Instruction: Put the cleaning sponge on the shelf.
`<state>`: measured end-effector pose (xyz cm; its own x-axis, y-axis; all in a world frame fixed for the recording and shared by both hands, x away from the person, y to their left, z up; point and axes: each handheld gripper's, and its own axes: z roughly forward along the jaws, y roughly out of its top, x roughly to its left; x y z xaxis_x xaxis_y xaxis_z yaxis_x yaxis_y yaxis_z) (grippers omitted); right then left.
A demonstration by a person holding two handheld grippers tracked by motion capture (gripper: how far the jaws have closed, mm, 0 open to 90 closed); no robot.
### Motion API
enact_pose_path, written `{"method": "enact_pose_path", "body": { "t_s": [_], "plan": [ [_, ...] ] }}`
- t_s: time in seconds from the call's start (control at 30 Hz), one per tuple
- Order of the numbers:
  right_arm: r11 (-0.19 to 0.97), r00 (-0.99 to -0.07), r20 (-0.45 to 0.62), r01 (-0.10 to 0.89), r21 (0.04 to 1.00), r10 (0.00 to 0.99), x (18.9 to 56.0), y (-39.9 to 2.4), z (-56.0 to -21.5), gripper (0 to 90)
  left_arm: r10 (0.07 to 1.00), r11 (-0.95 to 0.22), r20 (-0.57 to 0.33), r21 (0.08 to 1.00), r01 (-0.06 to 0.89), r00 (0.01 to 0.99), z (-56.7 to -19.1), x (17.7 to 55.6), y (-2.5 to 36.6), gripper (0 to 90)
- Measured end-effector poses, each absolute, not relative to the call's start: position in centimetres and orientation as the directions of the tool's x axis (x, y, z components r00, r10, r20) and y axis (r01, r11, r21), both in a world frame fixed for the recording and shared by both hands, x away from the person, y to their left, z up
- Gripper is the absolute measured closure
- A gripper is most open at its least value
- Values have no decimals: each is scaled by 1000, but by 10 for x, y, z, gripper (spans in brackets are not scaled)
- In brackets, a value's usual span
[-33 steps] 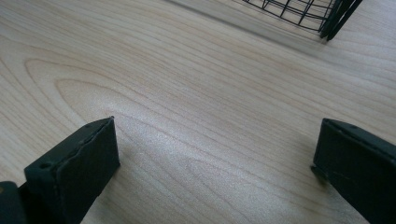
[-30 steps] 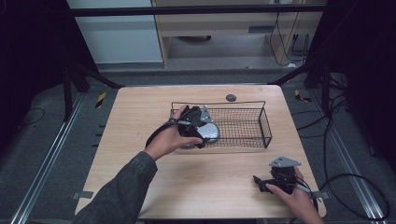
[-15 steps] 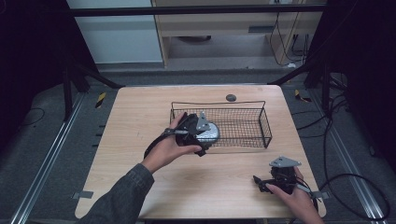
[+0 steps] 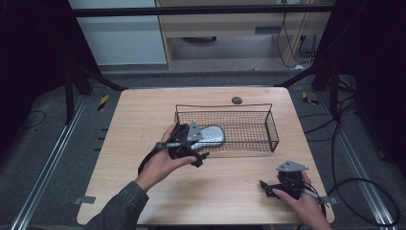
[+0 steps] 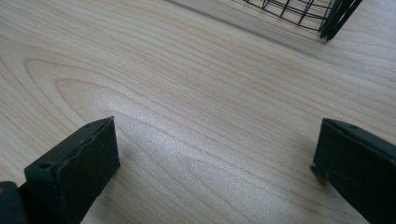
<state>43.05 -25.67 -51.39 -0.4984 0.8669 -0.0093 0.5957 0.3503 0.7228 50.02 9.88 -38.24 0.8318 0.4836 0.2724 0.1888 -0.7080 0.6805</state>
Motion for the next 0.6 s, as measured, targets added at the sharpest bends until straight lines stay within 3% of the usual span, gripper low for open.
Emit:
{"method": "enact_pose_path", "body": {
  "t_s": [0.6],
  "plan": [
    [349, -497, -8, 597, 723, 868, 430, -257, -514, 3, 571, -661, 248, 704, 260, 783, -388, 483, 163, 32]
  ]
}}
